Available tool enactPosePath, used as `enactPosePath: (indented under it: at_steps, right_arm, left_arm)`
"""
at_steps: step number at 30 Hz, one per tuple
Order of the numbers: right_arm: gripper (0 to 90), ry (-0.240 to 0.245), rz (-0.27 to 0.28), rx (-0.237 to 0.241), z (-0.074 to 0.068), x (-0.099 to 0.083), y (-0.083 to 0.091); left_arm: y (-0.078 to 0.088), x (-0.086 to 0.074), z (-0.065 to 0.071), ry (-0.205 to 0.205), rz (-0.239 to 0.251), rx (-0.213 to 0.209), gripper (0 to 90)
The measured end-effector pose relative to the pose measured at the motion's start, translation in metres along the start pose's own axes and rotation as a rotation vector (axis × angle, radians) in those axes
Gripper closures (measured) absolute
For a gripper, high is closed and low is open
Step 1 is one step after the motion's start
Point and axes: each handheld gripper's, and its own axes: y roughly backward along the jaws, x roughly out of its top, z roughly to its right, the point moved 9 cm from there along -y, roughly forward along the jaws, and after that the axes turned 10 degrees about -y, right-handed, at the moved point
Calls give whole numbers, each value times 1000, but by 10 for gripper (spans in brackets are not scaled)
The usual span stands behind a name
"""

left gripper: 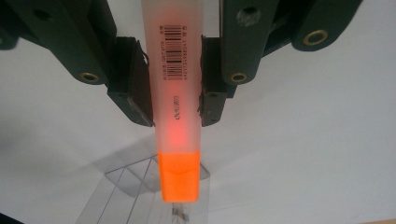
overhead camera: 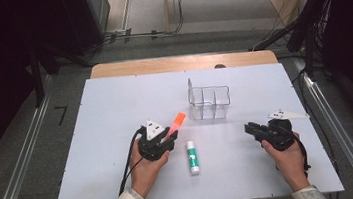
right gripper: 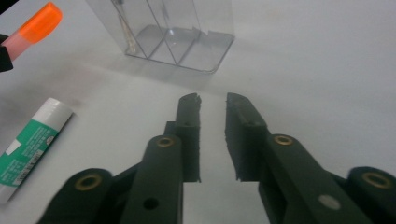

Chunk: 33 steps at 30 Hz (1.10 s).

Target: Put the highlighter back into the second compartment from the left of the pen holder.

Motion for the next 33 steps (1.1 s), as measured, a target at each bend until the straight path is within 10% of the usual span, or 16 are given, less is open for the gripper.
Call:
enactPosePath:
  at_steps: [3,33]
  right_arm:
    - [878,0,-13,14,-2,0,0]
    - [882,99,-70,139,-63,14,-41]
  left_arm:
    - [-1,1,2,-2,-1,-9,664]
    - [-16,45,67,-45,78,-156,664]
